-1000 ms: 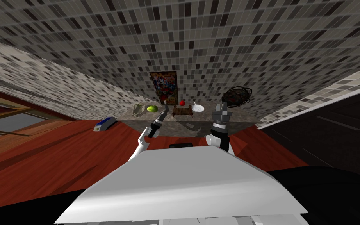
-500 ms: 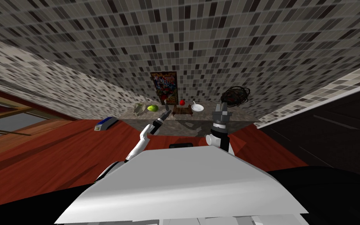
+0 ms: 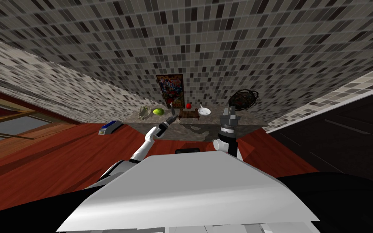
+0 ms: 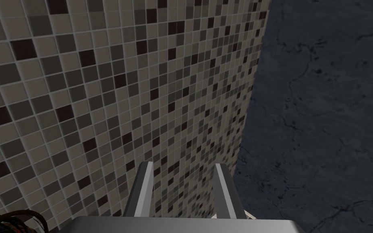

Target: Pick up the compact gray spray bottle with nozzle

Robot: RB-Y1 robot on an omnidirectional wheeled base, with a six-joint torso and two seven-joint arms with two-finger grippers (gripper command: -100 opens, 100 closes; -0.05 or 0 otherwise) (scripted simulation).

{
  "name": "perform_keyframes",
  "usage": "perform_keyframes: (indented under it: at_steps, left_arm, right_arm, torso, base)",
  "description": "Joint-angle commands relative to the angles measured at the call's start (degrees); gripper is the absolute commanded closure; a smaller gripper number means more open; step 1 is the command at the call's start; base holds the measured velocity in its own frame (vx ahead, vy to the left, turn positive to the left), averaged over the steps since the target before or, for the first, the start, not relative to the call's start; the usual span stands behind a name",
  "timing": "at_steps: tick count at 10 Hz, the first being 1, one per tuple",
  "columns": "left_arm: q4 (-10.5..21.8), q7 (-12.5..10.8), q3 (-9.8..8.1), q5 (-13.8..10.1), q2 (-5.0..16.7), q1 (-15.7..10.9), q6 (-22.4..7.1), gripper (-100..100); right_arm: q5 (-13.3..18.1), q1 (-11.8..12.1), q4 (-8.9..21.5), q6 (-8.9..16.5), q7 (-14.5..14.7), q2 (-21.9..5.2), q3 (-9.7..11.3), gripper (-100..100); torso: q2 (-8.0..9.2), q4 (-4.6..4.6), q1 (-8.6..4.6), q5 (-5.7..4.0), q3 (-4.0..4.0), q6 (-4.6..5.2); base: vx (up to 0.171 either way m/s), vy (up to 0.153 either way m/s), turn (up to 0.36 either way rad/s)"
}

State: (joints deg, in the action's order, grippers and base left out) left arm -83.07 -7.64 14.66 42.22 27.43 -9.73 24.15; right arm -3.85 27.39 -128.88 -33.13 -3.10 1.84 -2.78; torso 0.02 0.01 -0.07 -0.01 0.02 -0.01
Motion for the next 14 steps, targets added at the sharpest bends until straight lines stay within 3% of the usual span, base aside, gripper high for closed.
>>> perform_keyframes:
  at_steps: [1, 2, 3, 4, 5, 6, 7, 8, 9, 10, 11, 14]
  left_arm:
    - [2.23, -0.70, 0.73, 1.33, 0.61, -1.15, -0.54, -100]
    - [4.27, -1.84, 1.66, 3.65, 1.85, -3.41, -0.63, -100]
    - [5.60, -1.84, 1.66, 3.65, 1.85, -3.41, -0.63, -100]
    - [7.40, -3.09, 2.56, 5.91, 3.11, -5.63, -0.71, -100]
    - [8.81, -3.09, 2.56, 5.91, 3.11, -5.63, -0.71, -100]
    - [10.83, -4.44, 3.43, 8.09, 4.39, -7.80, -0.75, -100]
    - [12.11, -4.44, 3.43, 8.09, 4.39, -7.80, -0.75, -100]
    - [13.95, -5.88, 4.27, 10.18, 5.70, -9.89, -0.78, -100]
    - [15.08, -5.88, 4.27, 10.18, 5.70, -9.89, -0.78, -100]
    - [16.77, -7.38, 5.07, 12.18, 7.03, -11.91, -0.79, -100]
    - [18.20, -7.38, 5.07, 12.18, 7.03, -11.91, -0.79, -100]
    - [23.00, -10.54, 6.55, 15.84, 9.71, -15.68, -0.76, -100]
  right_arm:
    - [0.00, 0.00, 0.00, 0.00, 0.00, 0.00, 0.00, 0]
    - [0.00, 0.00, 0.00, 0.00, 0.00, 0.00, 0.00, 0]
    - [0.00, 0.00, 0.00, 0.00, 0.00, 0.00, 0.00, 0]
    - [0.00, 0.00, 0.00, 0.00, 0.00, 0.00, 0.00, 0]
    - [0.00, 0.00, 0.00, 0.00, 0.00, 0.00, 0.00, 0]
    - [0.00, 0.00, 0.00, 0.00, 0.00, 0.00, 0.00, 0]
    - [0.00, 0.00, 0.00, 0.00, 0.00, 0.00, 0.00, 0]
    - [0.00, 0.00, 0.00, 0.00, 0.00, 0.00, 0.00, 0]
    - [0.00, 0.00, 0.00, 0.00, 0.00, 0.00, 0.00, 0]
    - [0.00, 0.00, 0.00, 0.00, 0.00, 0.00, 0.00, 0]
    - [0.00, 0.01, 0.00, 0.00, 0.00, 0.00, 0.00, 0]
    - [0.00, 0.01, 0.00, 0.00, 0.00, 0.00, 0.00, 0]
  torso:
    - [0.00, 0.00, 0.00, 0.00, 0.00, 0.00]
    - [-0.01, 0.00, -0.01, 0.00, -0.01, -0.01]
    - [-0.03, 0.00, -0.05, -0.01, -0.01, 0.00]
    - [-0.04, -0.01, -0.04, -0.01, -0.02, -0.01]
    - [-0.05, -0.01, -0.05, -0.01, -0.03, 0.00]
    - [-0.07, -0.02, -0.05, -0.01, -0.04, -0.01]
    - [-0.10, -0.02, -0.09, -0.02, -0.05, 0.00]
    - [-0.09, -0.02, -0.08, -0.02, -0.05, -0.01]
    - [-0.11, -0.02, -0.13, -0.03, -0.06, -0.01]
    - [-0.11, -0.03, -0.12, -0.03, -0.06, 0.00]
    - [-0.16, -0.03, -0.13, -0.03, -0.09, 0.00]
    - [-0.15, -0.04, -0.13, -0.03, -0.09, 0.00]
  base:
    - [-0.010, -0.021, 0.005]
    - [-0.007, -0.033, 0.013]
    - [-0.003, -0.027, 0.010]
    - [-0.001, -0.031, 0.016]
    - [0.005, -0.033, 0.009]
    - [0.011, -0.043, 0.020]
    - [0.011, -0.039, 0.010]
    - [0.015, -0.054, 0.015]
    - [0.015, -0.049, 0.014]
    - [0.028, -0.050, 0.018]
    - [0.024, -0.041, 0.010]
    - [0.030, -0.056, 0.017]
